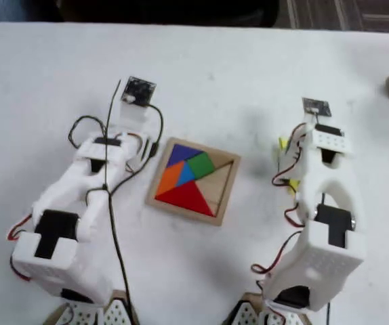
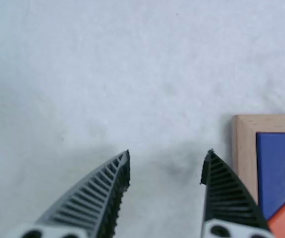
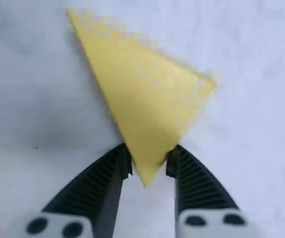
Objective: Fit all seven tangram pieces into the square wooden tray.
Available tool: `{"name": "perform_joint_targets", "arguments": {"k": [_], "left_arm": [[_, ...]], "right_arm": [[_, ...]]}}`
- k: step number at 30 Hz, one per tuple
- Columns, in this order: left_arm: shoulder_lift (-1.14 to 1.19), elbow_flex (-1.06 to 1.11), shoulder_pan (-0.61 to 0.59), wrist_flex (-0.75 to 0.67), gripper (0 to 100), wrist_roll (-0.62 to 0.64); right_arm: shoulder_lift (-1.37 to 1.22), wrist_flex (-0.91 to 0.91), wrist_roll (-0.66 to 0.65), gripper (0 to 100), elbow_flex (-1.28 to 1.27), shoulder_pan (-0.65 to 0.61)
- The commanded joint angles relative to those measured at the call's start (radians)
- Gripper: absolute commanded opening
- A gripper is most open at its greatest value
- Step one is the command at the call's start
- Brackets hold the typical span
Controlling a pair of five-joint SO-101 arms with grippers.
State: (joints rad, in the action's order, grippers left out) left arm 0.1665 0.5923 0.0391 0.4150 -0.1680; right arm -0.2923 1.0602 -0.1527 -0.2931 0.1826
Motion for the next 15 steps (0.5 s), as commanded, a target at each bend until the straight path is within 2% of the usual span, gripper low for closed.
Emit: {"name": "perform_joint_targets", "arguments": {"k": [1,12,15], "left_arm": [[-0.008,-0.057,-0.002,-0.012,24,-0.003],[-0.007,-0.057,-0.002,-0.012,24,-0.003],[-0.007,-0.057,-0.002,-0.012,24,-0.003]], "right_arm": [[-0.002,0.005,0.005,4.5,0.018,-0.001],[0.062,0.013,0.0,5.0,0.006,0.013],[0.12,0.019,0.006,11.2,-0.002,0.021]]}}
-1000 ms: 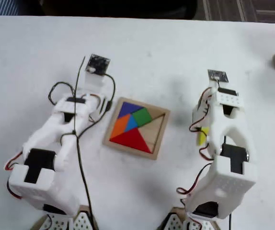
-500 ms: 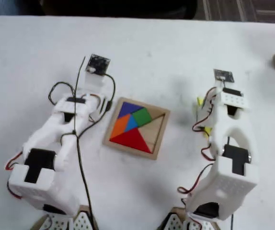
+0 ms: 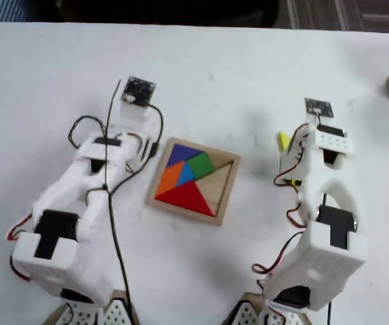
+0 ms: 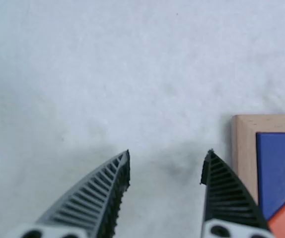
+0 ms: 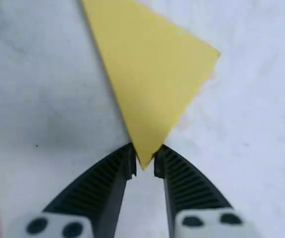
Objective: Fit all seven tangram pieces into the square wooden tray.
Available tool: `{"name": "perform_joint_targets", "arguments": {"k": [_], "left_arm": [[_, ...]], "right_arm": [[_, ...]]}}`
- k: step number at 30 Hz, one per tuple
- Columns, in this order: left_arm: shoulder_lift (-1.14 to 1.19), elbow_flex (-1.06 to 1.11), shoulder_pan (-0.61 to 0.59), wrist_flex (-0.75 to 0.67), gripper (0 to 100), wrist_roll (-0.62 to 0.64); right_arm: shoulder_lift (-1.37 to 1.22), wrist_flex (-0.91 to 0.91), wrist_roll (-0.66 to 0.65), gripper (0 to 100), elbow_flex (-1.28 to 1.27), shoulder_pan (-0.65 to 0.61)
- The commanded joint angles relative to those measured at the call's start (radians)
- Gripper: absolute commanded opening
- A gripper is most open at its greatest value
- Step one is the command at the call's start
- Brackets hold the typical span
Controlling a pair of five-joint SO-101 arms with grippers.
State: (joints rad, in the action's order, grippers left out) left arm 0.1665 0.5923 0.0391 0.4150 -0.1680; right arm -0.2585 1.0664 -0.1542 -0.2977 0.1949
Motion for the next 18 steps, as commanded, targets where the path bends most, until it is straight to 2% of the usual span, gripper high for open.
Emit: {"name": "perform_joint_targets", "arguments": {"k": [1,6,12,18], "left_arm": [[-0.007,-0.057,-0.002,-0.012,24,-0.003],[-0.007,-0.057,-0.002,-0.012,24,-0.003],[-0.007,-0.057,-0.002,-0.014,24,-0.003],[-0.007,-0.057,-0.002,-0.017,24,-0.003]], "right_arm": [[0.101,0.019,0.008,14.9,0.005,0.007],[0.127,0.002,0.008,28.8,0.032,0.001],[0.022,-0.038,0.009,26.8,0.144,-0.013],[-0.177,-0.002,0.005,26.8,0.351,-0.024]]}}
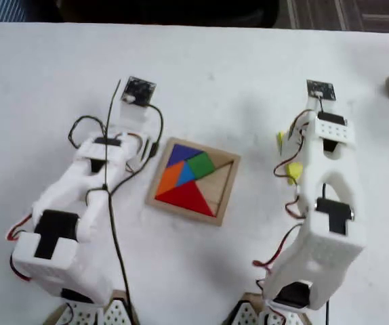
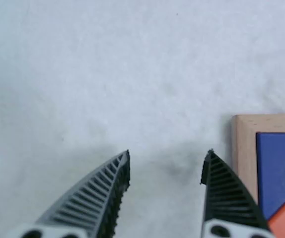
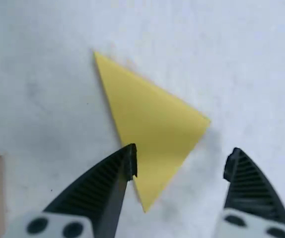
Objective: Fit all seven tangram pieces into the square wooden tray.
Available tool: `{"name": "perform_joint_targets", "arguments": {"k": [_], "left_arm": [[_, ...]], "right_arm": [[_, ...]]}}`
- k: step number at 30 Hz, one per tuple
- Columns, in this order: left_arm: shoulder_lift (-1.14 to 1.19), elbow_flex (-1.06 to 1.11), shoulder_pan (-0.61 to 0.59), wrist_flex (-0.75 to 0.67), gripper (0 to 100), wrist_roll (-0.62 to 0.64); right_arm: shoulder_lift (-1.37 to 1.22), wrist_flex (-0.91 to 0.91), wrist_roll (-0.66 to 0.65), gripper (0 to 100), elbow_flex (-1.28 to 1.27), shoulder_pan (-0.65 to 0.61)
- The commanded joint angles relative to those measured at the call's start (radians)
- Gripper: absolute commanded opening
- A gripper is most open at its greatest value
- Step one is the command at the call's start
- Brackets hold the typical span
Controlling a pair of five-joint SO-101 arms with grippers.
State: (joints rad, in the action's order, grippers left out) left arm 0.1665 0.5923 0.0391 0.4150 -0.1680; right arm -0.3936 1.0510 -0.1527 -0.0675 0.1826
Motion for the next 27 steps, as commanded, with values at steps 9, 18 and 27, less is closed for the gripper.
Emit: {"name": "perform_joint_targets", "arguments": {"k": [9,18,27], "left_arm": [[-0.007,-0.057,-0.002,-0.018,24,-0.003],[-0.007,-0.057,-0.002,-0.017,24,-0.003],[-0.005,-0.058,-0.004,-0.02,24,-0.006]], "right_arm": [[-0.213,0.189,-0.086,26.9,0.342,-0.076],[-0.268,0.225,-0.121,26.5,0.407,-0.091],[-0.15,0.229,-0.117,26.8,0.434,-0.059]]}}
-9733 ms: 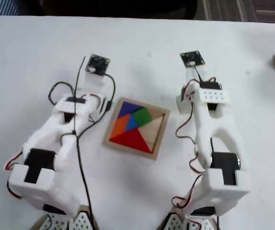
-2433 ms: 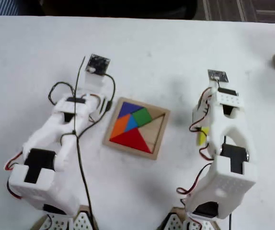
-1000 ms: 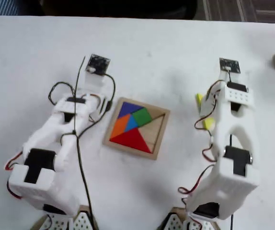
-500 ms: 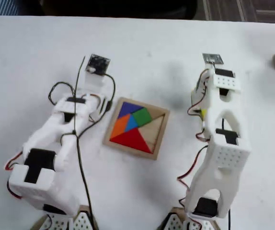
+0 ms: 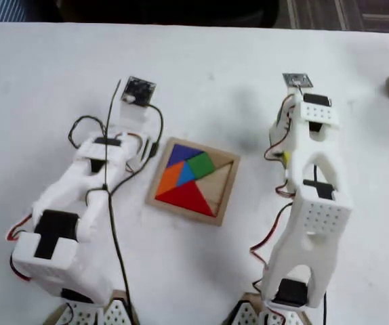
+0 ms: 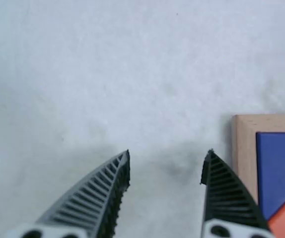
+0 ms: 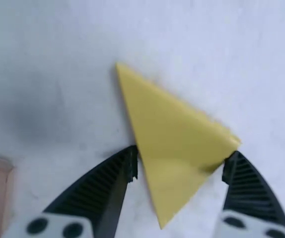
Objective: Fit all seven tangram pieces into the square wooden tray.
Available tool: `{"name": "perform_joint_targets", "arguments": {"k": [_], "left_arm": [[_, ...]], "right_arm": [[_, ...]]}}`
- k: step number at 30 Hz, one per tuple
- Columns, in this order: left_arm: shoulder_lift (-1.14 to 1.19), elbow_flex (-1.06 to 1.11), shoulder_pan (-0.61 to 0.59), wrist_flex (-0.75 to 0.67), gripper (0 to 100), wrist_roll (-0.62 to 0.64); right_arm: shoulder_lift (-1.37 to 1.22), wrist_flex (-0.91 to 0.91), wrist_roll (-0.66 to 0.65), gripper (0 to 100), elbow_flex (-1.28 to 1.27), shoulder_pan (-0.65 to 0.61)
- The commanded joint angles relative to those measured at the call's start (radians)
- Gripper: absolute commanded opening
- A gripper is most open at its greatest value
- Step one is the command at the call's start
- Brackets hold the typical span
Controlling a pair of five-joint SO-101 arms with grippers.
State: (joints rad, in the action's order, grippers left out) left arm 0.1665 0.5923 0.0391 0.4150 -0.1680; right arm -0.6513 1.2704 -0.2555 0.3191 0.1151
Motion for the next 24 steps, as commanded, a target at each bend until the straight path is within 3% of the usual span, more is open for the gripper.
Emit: {"name": "perform_joint_targets", "arguments": {"k": [1,24], "left_arm": [[-0.005,-0.058,-0.004,-0.02,24,-0.006],[0.028,-0.095,-0.004,-0.012,24,-0.005]], "right_arm": [[0.119,0.021,-0.017,26.8,0.051,0.008],[-0.108,0.033,-0.095,26.8,0.173,0.028]]}}
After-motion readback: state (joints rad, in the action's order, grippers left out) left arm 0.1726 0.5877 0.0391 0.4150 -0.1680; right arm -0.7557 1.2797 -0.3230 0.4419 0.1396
